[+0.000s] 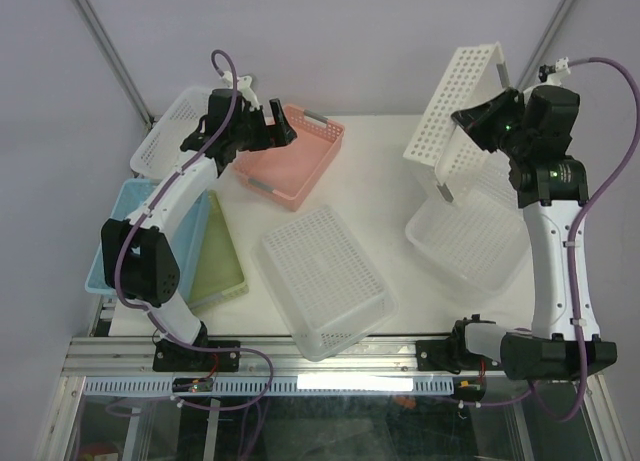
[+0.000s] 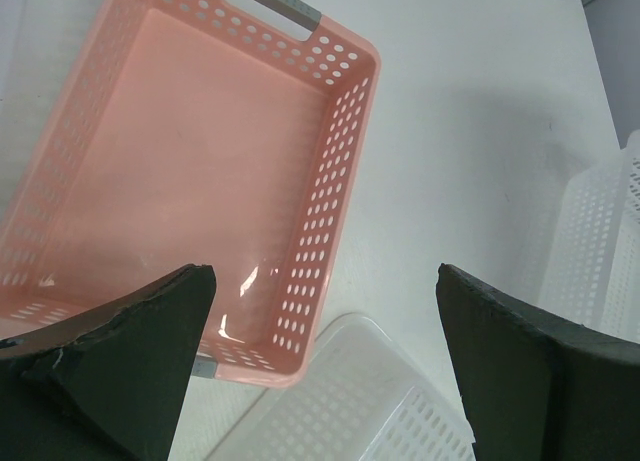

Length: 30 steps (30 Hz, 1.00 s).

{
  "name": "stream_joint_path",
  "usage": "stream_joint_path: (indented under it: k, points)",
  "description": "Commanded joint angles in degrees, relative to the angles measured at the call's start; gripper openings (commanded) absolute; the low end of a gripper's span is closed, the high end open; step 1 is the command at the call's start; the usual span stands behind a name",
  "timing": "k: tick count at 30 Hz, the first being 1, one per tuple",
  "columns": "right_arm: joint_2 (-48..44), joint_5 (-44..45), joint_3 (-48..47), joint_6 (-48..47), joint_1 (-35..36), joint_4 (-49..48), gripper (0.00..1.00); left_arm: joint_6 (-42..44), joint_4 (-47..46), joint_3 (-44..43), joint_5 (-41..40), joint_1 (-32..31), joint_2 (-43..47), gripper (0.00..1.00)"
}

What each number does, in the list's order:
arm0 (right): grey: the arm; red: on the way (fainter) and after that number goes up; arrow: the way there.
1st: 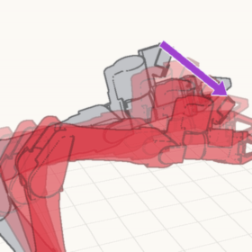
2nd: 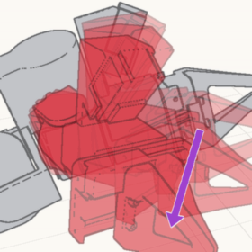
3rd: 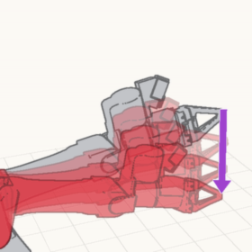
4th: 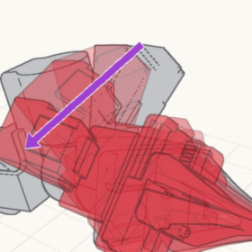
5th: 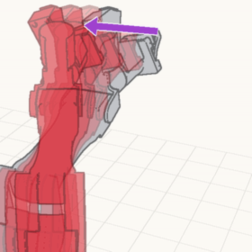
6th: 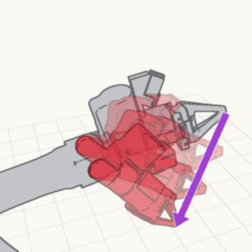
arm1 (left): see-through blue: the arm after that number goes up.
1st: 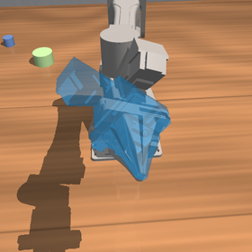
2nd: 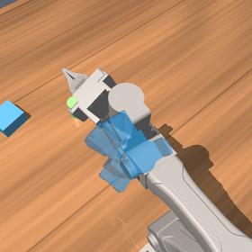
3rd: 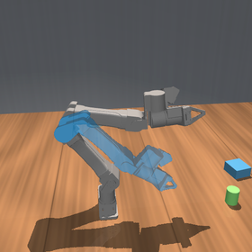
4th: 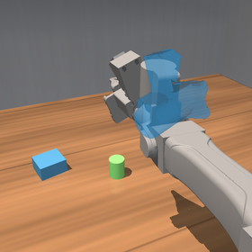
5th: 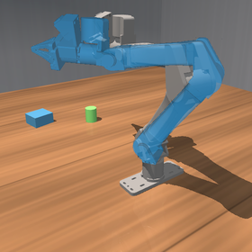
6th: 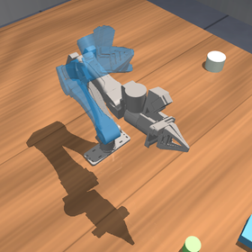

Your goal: Turn the large container upside down

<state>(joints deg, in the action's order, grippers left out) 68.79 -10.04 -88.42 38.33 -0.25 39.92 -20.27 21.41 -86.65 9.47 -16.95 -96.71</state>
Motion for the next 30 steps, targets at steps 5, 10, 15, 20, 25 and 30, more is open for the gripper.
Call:
stream_joint_path:
  k: [5,10,15,20,25,30]
  points:
    - [7.5,-15.4,-3.5,11.1,2.3,-25.2,0.0,-2.3,-2.7,0.4,2.7,-0.5,5.8,0.99]
    - [14.8,-19.5,-5.1,17.2,5.5,-35.5,0.0,-2.6,-2.7,2.3,2.9,-0.5,8.0,0.99]
    - [22.9,-24.7,-5.0,24.9,6.9,-47.0,0.0,-2.6,-2.7,3.8,1.7,-0.5,9.9,0.99]
    - [31.7,-27.8,-9.3,30.2,7.6,-53.0,0.0,-3.6,-2.6,4.2,1.3,-0.5,10.7,0.99]
    - [37.4,-28.8,-11.9,31.5,7.4,-53.9,0.0,-3.5,-2.5,3.6,1.2,-0.5,10.5,0.99]
    - [38.6,-30.2,-7.6,33.7,6.2,-57.2,0.0,-3.0,-2.2,3.8,0.6,-0.5,10.5,0.99]
